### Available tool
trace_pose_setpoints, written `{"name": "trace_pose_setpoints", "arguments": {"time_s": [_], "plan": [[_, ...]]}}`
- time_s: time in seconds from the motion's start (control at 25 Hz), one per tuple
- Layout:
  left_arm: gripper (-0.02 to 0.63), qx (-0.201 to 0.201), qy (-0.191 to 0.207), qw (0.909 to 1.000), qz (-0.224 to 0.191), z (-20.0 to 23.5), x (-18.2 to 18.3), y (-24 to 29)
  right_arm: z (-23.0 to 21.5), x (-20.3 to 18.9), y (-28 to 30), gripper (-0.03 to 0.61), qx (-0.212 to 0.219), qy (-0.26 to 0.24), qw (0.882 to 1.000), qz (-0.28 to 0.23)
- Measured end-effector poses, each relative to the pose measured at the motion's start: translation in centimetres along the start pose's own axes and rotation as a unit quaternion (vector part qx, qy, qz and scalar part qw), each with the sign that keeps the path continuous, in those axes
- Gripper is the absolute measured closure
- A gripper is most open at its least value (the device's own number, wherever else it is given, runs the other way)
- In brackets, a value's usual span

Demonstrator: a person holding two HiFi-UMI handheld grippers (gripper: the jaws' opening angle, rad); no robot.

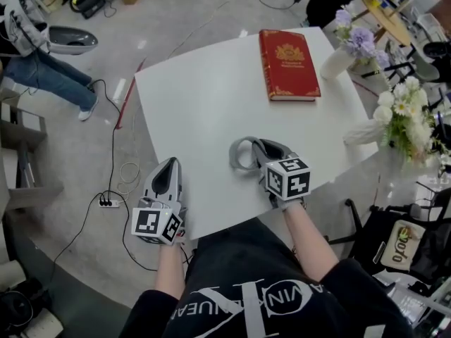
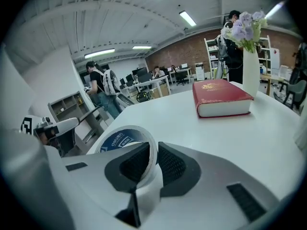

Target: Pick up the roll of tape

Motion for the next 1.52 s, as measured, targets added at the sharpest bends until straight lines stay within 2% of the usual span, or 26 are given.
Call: {"name": "trace_pose_setpoints", "arguments": {"time_s": [0.36, 1.52], "plan": [[0.609, -0.007, -0.002, 0.9999, -0.009, -0.1, 0.7, -0.4, 0.1, 1.3, -1.9, 0.511, -0.001, 0.028, 0.998, -0.050], [0.609, -0.022, 0.016, 0.9986, -0.046, -1.3, 4.1, -0.4, -0.5, 6.1, -5.6, 0.511, -0.011, 0.036, 0.987, -0.155]]}}
Point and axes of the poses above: the fingertips, and each gripper's own axes: y forward along the fingers, z to its left, x out of its top, the point moved 7 cm from there along -y, backward along the fingers, and after that the axes turned 13 degrees about -y, right-handed, at the moved point
